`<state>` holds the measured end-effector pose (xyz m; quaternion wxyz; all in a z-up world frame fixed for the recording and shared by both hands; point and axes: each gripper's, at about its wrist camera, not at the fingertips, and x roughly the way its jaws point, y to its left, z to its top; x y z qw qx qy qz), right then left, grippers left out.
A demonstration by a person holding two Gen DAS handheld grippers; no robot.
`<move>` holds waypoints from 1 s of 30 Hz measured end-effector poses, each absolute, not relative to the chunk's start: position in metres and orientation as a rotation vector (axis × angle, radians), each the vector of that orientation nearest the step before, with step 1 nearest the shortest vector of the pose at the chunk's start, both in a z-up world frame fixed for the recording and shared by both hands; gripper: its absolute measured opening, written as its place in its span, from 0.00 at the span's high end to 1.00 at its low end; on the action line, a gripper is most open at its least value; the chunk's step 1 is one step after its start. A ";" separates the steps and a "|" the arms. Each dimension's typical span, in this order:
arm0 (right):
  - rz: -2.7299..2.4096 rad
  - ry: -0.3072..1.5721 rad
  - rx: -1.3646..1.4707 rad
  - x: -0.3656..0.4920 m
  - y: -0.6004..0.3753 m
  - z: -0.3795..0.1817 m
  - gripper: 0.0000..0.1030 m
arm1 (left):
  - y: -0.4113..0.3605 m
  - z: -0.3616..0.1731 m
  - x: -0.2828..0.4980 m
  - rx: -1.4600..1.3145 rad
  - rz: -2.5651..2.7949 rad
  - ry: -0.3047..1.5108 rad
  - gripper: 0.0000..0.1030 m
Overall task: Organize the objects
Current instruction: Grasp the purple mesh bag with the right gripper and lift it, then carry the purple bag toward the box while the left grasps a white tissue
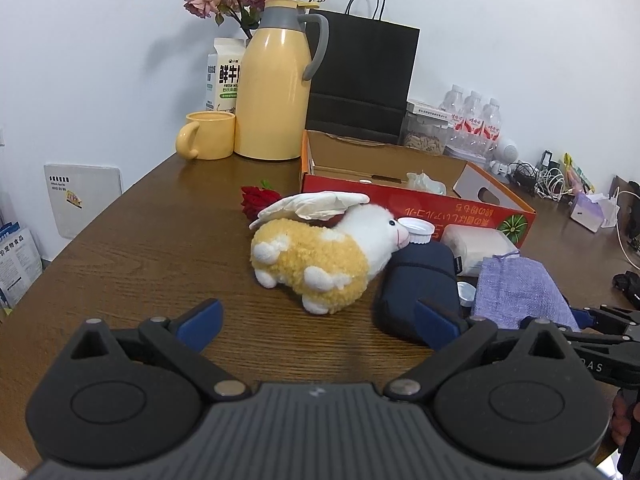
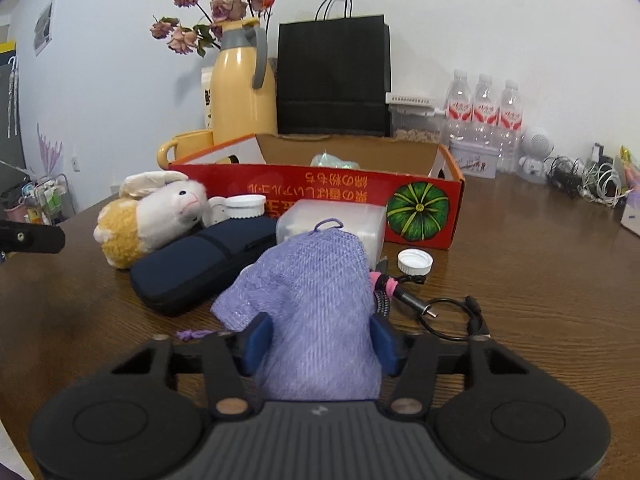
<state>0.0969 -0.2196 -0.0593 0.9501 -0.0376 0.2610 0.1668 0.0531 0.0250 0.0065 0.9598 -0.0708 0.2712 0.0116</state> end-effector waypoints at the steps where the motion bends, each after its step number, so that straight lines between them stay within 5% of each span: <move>1: 0.340 0.524 -0.078 0.095 -0.219 -0.059 0.66 | 0.025 0.006 0.053 -0.143 0.024 0.551 0.00; 4: 0.371 0.509 -0.063 0.088 -0.220 -0.057 0.88 | 0.026 0.006 0.053 -0.144 0.026 0.553 0.00; 7: 0.402 0.479 -0.052 0.081 -0.220 -0.051 0.93 | 0.026 0.005 0.053 -0.145 0.026 0.556 0.00; 30: 0.432 0.408 0.024 0.102 -0.217 -0.021 0.94 | 0.037 0.003 0.119 -0.052 -0.023 0.570 0.00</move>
